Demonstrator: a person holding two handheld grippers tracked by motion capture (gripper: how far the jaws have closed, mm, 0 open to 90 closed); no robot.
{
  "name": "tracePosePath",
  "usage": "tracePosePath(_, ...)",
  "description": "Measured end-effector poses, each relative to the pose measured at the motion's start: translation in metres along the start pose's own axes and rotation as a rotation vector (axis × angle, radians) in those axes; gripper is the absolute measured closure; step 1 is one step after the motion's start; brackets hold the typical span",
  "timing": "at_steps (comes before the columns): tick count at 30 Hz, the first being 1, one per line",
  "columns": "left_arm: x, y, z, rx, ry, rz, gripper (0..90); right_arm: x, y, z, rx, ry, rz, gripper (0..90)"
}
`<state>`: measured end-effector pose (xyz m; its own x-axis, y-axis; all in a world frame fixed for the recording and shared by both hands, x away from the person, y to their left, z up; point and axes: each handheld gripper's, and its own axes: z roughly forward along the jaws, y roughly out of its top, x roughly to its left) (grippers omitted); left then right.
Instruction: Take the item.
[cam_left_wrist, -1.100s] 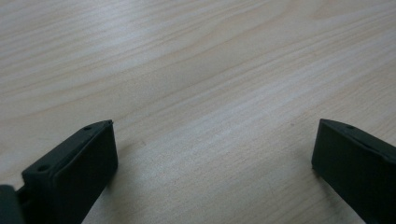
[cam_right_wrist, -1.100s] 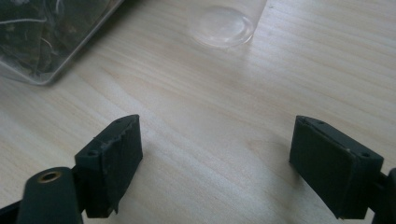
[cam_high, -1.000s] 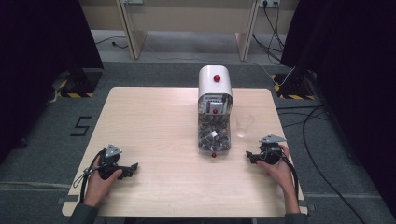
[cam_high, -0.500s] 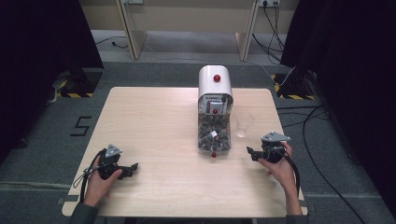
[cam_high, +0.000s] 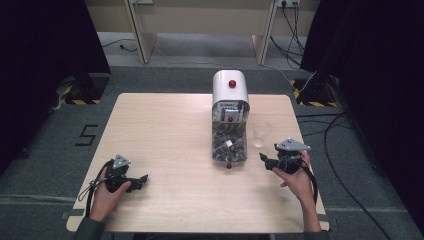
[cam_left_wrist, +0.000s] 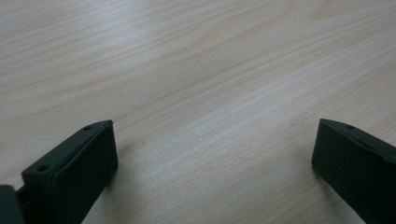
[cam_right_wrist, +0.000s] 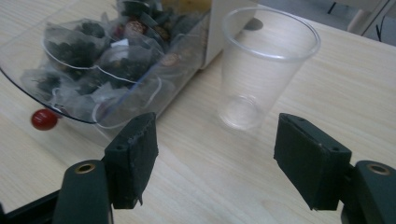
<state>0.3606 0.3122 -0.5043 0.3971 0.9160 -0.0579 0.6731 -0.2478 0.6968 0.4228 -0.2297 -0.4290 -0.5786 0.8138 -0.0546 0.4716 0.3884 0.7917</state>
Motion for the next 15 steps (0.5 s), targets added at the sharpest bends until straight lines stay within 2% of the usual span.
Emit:
tracePosePath(8,0.000,0.000,0.000,0.000,0.000,0.000,0.0,0.012,0.015,-0.004,-0.040,0.017,-0.031,32.1)
tracePosePath(15,0.000,0.000,0.000,0.000,0.000,0.000,0.0,0.018,0.026,-0.005,-0.069,0.034,-0.039,33.4)
